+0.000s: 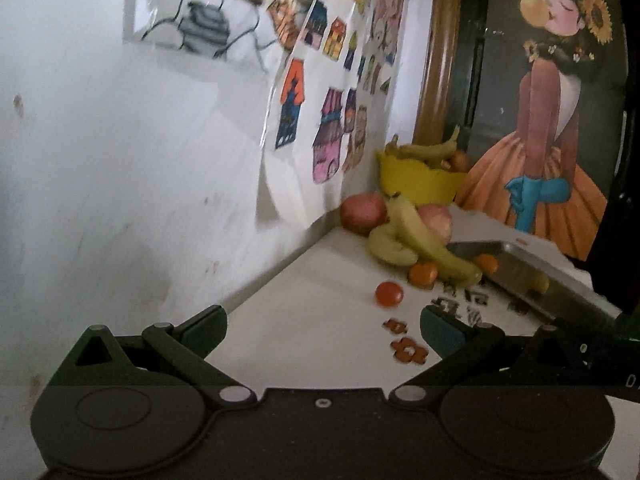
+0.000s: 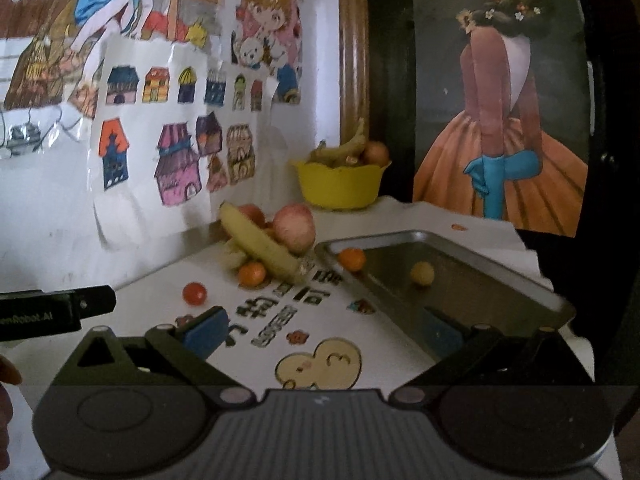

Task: Organize fruits
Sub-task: 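Withdraw both grippers from the tray back toward the fruit pile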

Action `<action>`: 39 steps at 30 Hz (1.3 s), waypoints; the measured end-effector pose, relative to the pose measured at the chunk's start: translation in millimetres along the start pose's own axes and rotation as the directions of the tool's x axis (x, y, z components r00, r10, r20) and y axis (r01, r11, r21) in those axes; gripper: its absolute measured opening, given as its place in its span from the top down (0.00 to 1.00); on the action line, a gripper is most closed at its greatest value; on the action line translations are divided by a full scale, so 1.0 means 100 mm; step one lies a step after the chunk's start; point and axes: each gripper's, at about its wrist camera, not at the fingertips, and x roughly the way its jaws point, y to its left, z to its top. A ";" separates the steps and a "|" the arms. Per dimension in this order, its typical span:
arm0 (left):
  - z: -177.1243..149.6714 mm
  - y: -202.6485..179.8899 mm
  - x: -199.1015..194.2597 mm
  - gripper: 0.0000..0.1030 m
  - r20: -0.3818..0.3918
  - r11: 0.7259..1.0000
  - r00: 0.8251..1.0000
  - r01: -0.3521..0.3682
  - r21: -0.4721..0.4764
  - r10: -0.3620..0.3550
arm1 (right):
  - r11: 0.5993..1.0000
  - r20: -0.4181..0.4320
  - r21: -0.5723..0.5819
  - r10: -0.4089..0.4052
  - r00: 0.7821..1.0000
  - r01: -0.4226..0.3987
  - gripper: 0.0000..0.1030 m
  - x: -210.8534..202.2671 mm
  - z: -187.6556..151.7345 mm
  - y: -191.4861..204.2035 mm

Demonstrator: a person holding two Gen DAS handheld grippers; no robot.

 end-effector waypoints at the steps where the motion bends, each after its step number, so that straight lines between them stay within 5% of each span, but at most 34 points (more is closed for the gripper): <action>1: -0.02 0.01 0.00 0.01 -0.005 1.000 1.000 -0.003 -0.001 0.003 | 1.000 -0.007 0.001 0.001 1.000 -0.001 0.00 0.01 -0.02 0.01; 21: -0.05 0.03 0.09 0.01 -0.036 1.000 0.999 -0.001 0.015 0.001 | 1.000 -0.044 0.004 0.012 0.999 -0.012 0.00 0.06 -0.08 0.00; 31: 0.02 -0.10 0.25 0.01 -0.055 0.997 0.998 0.005 0.075 -0.001 | 0.987 -0.071 -0.031 0.158 0.985 -0.161 0.00 0.23 0.17 -0.10; 34: 0.03 -0.17 0.32 0.01 -0.057 0.995 0.998 0.021 0.100 -0.016 | 0.976 -0.092 0.012 0.220 0.971 -0.220 0.00 0.39 0.32 -0.20; 39: 0.07 -0.28 0.46 0.01 -0.072 0.989 0.997 0.051 0.137 -0.042 | 0.926 -0.153 0.146 0.368 0.917 -0.347 0.00 0.81 0.52 -0.30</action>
